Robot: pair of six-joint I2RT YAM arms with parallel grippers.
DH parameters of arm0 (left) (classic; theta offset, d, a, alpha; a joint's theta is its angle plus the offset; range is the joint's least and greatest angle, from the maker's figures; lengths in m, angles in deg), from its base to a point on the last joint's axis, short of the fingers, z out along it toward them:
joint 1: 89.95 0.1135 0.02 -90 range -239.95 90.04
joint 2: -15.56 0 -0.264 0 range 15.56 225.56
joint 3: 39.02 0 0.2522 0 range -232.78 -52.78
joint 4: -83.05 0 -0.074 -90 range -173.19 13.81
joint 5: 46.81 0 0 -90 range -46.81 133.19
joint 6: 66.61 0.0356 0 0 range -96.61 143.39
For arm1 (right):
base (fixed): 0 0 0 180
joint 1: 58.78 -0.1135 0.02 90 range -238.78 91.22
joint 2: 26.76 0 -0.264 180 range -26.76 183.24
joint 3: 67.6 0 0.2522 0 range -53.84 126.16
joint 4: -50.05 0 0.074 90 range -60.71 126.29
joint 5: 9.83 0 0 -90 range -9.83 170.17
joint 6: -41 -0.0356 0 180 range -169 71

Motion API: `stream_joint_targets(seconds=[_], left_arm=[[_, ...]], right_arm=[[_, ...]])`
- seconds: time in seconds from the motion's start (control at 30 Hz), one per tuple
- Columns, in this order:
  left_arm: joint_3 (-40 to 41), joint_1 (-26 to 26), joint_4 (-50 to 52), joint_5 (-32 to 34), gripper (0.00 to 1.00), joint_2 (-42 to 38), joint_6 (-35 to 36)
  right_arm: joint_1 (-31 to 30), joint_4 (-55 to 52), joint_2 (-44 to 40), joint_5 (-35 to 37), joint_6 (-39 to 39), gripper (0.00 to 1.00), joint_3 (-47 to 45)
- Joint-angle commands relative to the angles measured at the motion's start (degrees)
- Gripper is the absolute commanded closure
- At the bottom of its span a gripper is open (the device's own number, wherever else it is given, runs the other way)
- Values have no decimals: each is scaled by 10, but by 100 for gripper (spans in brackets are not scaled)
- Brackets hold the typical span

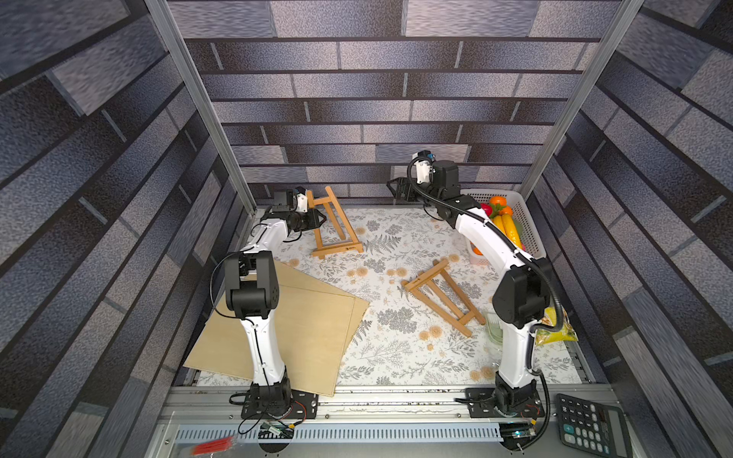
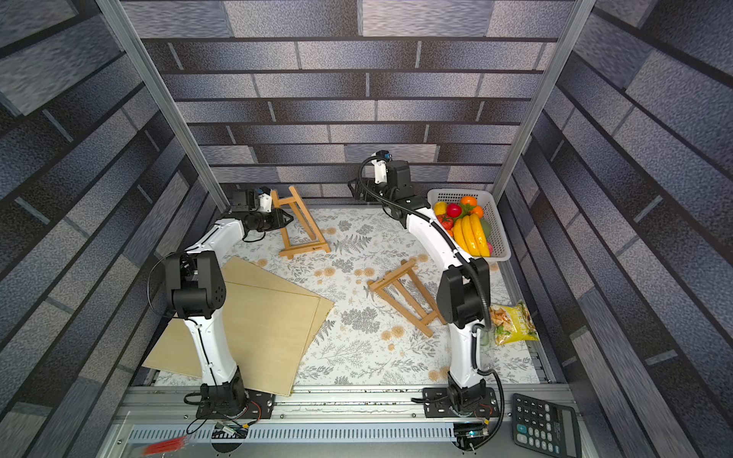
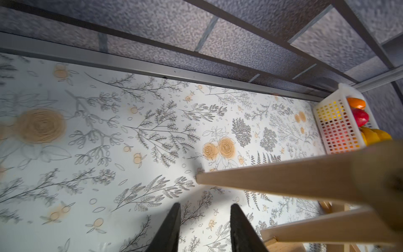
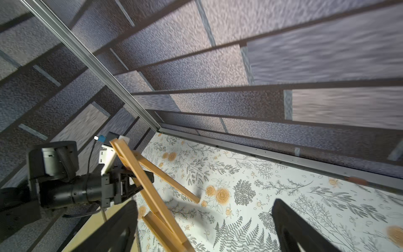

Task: Assemble the easel
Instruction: Adjust the easel at the center of the board.

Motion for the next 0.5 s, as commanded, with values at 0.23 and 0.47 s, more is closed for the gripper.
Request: stream_joint_targets(seconds=[0.23,0.47], left_arm=[[-52,-12,12,-113,100,11,24],[-66,-20,37,-107,100,13,34]], right_arm=[[-51,-40,274,-226,-16,4,234],[-73,-31,358,-229,-37,3,319]])
